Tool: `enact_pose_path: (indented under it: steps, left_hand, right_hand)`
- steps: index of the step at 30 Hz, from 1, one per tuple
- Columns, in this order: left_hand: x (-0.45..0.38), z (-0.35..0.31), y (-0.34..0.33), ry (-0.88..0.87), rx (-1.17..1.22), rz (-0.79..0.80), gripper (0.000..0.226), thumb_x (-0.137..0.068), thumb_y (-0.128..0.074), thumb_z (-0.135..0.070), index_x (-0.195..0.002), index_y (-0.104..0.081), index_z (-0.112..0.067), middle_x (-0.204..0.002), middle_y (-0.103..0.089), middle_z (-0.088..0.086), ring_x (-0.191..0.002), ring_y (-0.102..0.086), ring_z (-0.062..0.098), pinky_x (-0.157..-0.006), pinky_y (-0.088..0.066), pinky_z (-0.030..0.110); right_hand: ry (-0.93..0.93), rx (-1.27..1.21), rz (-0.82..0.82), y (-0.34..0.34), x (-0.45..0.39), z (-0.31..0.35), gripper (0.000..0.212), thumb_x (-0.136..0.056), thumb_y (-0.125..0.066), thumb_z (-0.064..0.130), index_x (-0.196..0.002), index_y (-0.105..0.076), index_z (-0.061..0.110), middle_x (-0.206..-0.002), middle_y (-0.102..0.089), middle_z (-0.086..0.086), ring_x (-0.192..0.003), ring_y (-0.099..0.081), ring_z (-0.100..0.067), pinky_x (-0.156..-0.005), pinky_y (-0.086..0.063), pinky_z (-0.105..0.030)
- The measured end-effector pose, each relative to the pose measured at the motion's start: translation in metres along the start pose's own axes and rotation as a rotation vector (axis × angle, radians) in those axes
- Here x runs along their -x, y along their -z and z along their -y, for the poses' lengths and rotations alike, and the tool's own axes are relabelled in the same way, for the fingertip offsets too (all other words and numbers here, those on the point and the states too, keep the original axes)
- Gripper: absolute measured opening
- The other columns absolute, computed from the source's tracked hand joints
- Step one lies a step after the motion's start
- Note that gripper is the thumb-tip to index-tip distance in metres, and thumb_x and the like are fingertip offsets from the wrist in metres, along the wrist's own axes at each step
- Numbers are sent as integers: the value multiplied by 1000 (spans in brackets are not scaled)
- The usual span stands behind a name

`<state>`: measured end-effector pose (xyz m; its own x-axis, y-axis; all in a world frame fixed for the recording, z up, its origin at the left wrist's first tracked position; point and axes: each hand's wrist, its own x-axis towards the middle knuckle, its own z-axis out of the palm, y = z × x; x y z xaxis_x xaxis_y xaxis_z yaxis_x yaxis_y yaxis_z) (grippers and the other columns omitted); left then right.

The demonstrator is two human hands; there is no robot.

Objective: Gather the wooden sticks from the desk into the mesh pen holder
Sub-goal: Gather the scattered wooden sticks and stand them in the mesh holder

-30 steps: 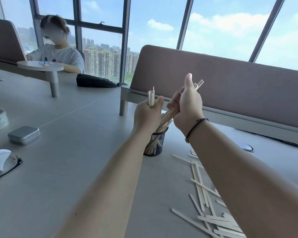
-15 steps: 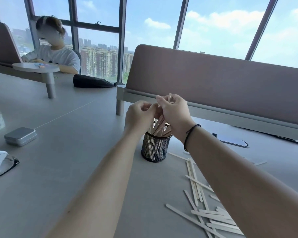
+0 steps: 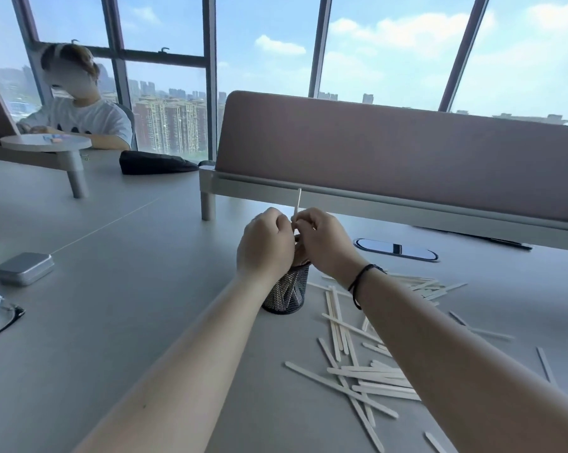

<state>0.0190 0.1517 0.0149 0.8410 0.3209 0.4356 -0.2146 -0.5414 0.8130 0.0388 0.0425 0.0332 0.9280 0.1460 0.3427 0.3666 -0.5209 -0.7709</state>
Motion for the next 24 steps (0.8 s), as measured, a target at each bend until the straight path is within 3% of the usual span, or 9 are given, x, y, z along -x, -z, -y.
enact_pose_path:
  steps: [3, 5, 8, 10, 12, 14, 19, 22, 24]
  left_hand:
    - [22, -14, 1, 1, -105, 3, 34, -105, -32, -31, -95, -62, -18, -109, -62, 1, -96, -55, 26, -78, -38, 36]
    - [34, -24, 4, 36, -106, 9, 45, -106, -27, -43, -108, -66, -20, -120, -55, 1, -107, -57, 24, -83, -36, 35]
    - [47, -37, 11, 97, -22, 36, 55, -101, -22, -62, -128, -59, -32, -129, -54, -1, -122, -53, 16, -90, -33, 35]
    - [51, -42, 12, 120, 33, 85, 60, -97, -18, -70, -130, -55, -35, -127, -60, -5, -125, -53, 18, -96, -36, 39]
    - [54, -44, 9, 91, 32, 112, 64, -98, -16, -70, -132, -53, -31, -121, -63, -4, -124, -54, 22, -97, -39, 42]
    - [55, -45, 9, 35, 20, 101, 59, -102, -17, -62, -135, -50, -27, -113, -60, -2, -125, -54, 26, -94, -39, 42]
    - [57, -45, 19, -31, 138, 216, 61, -99, -22, -60, -138, -51, -23, -137, -62, 1, -129, -55, 21, -108, -41, 42]
    - [58, -47, 25, -137, 72, 309, 34, -103, -36, -38, -107, -68, -26, -100, -72, -13, -102, -65, 10, -85, -47, 30]
    - [61, -50, 27, -181, 8, 359, 21, -95, -49, -40, -106, -65, -33, -96, -70, -18, -79, -63, 3, -76, -47, 30]
  right_hand:
    - [17, -168, 60, 8, 16, -3, 26, -98, -42, 20, -92, -64, 7, -69, -64, -1, -62, -62, -20, -71, -54, -46]
    - [50, -207, 74, 14, 27, -5, 25, -100, -42, 21, -103, -65, 10, -71, -64, 5, -62, -60, -12, -74, -52, -39]
    - [102, -293, 25, 24, 37, -2, 40, -100, -46, 43, -139, -47, 34, -104, -71, 9, -92, -69, -9, -87, -53, -35]
    - [121, -292, -14, 30, 37, 8, 47, -98, -44, 50, -143, -44, 37, -121, -69, 6, -109, -67, -16, -95, -51, -35]
    - [110, -225, -26, 35, 40, 23, 42, -102, -40, 44, -127, -62, 19, -117, -72, 0, -107, -66, -17, -98, -49, -36]
    - [109, -135, 0, 34, 45, 31, 51, -105, -35, 40, -97, -65, 0, -86, -71, -7, -82, -62, -20, -84, -49, -36]
    - [43, -129, 25, 36, 57, 18, 61, -102, -34, 49, -84, -75, 8, -90, -78, -9, -95, -72, -24, -91, -54, -39]
    - [20, -161, 25, 43, 63, 16, 58, -104, -40, 41, -71, -71, 4, -70, -73, -3, -70, -70, -18, -77, -57, -38]
    - [1, -314, 5, 49, 70, 17, 51, -104, -44, 37, -76, -74, 8, -75, -76, -4, -70, -71, -14, -73, -56, -34]
